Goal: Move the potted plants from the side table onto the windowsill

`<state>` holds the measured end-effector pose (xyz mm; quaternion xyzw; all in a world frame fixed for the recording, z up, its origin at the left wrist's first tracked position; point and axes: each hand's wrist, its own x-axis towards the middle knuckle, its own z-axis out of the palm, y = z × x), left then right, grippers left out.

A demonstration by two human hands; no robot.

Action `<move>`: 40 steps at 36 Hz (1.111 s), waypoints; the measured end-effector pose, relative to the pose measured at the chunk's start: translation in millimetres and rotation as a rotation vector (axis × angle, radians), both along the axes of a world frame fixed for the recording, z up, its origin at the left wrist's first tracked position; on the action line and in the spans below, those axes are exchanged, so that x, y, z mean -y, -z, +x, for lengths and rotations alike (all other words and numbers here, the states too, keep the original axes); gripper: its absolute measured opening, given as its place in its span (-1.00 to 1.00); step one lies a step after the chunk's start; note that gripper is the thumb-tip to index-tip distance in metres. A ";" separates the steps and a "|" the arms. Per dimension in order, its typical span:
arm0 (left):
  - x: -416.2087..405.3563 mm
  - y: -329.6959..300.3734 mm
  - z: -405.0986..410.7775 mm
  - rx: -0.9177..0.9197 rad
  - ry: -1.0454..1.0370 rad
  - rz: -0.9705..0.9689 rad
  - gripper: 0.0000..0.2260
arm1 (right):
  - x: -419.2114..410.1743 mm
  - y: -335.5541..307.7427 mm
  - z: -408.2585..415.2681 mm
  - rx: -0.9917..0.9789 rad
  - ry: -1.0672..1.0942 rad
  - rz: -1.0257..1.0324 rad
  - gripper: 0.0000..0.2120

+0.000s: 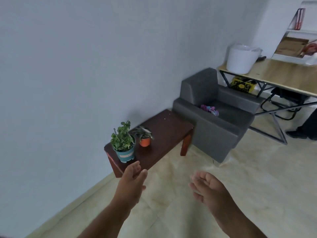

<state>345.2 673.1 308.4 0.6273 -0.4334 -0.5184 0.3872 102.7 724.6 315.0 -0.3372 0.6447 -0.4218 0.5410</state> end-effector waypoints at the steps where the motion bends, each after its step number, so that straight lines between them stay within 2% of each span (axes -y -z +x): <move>1: 11.5 2.6 -8.1 0.003 -0.018 -0.005 -0.56 | 13.7 1.7 -11.2 -0.004 -0.024 0.000 -0.64; 8: 73.0 16.7 -64.3 -0.020 -0.119 0.011 -0.54 | 99.3 -7.2 -72.8 -0.037 -0.171 -0.010 -0.52; 13: 103.5 25.7 -75.3 -0.009 -0.177 0.038 -0.55 | 158.5 -7.3 -83.7 -0.044 -0.255 0.000 -0.52; 18: 147.7 38.7 -73.8 -0.023 -0.270 0.040 -0.55 | 218.0 0.7 -77.9 -0.044 -0.271 0.014 -0.57; 30: 279.2 89.5 -64.2 -0.193 -0.443 0.094 -0.55 | 384.9 27.2 -46.4 -0.115 -0.381 0.061 -0.60; 40: 340.7 107.7 -57.6 -0.137 -0.470 0.169 -0.58 | 464.1 58.7 -22.7 -0.075 -0.480 0.156 -0.62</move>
